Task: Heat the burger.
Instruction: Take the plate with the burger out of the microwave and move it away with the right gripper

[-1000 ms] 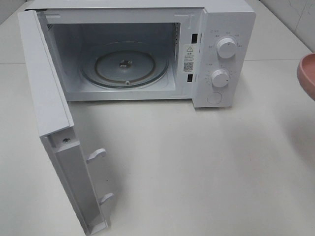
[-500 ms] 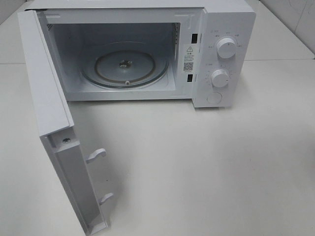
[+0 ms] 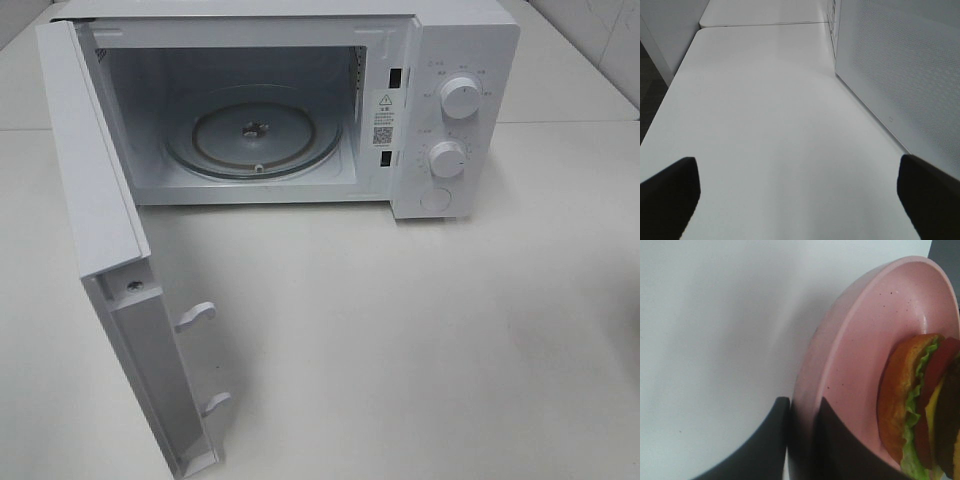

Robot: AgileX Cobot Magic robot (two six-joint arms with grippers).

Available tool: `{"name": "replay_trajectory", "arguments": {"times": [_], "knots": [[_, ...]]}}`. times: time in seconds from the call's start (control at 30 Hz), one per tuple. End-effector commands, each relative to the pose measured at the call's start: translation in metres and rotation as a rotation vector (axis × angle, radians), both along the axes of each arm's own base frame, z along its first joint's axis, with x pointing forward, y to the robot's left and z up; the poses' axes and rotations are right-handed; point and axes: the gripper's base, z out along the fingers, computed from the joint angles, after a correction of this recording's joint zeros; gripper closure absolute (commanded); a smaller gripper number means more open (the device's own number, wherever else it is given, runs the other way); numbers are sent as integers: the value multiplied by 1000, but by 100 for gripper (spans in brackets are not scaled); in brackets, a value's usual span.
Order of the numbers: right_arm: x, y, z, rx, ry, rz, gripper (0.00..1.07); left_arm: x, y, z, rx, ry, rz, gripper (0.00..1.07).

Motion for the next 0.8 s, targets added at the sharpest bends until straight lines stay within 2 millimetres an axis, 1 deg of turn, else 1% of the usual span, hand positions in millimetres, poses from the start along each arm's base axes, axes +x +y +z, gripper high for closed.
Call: {"name": "replay_trajectory", "arguments": {"times": [0.03, 0.07, 0.13, 0.17, 0.2, 0.27, 0.4, 0.43, 0.5, 0.57, 0.6, 0.63, 0.8], "knots": [[9, 1, -3, -21, -25, 23, 104, -2, 0, 0, -7, -28, 5, 2], [12, 1, -9, -16, -9, 9, 104, -2, 0, 0, -7, -28, 5, 2], [14, 2, -13, -11, -1, 6, 104, -2, 0, 0, -7, -28, 5, 2], [17, 4, -19, 3, 13, 2, 104, -2, 0, 0, -7, -28, 5, 2], [17, 4, -19, 3, 13, 2, 104, -2, 0, 0, -7, -28, 5, 2], [21, 8, -28, 30, 26, 4, 104, -2, 0, 0, -7, -28, 5, 2], [25, 11, -36, 61, 33, 11, 103, -2, 0, 0, -7, -28, 5, 2], [27, 13, -42, 74, 49, 12, 103, -2, 0, 0, -7, -28, 5, 2], [28, 14, -46, 78, 60, 13, 103, -2, 0, 0, -7, -28, 5, 2], [29, 15, -55, 79, 95, 15, 102, -2, 0, 0, -7, -28, 5, 2], [29, 15, -55, 79, 95, 15, 102, -2, 0, 0, -7, -28, 5, 2], [30, 17, -61, 90, 108, 17, 102, -2, 0, 0, -7, -28, 5, 2], [33, 21, -70, 132, 121, 38, 101, -2, 0, 0, -7, -28, 5, 2]]}}
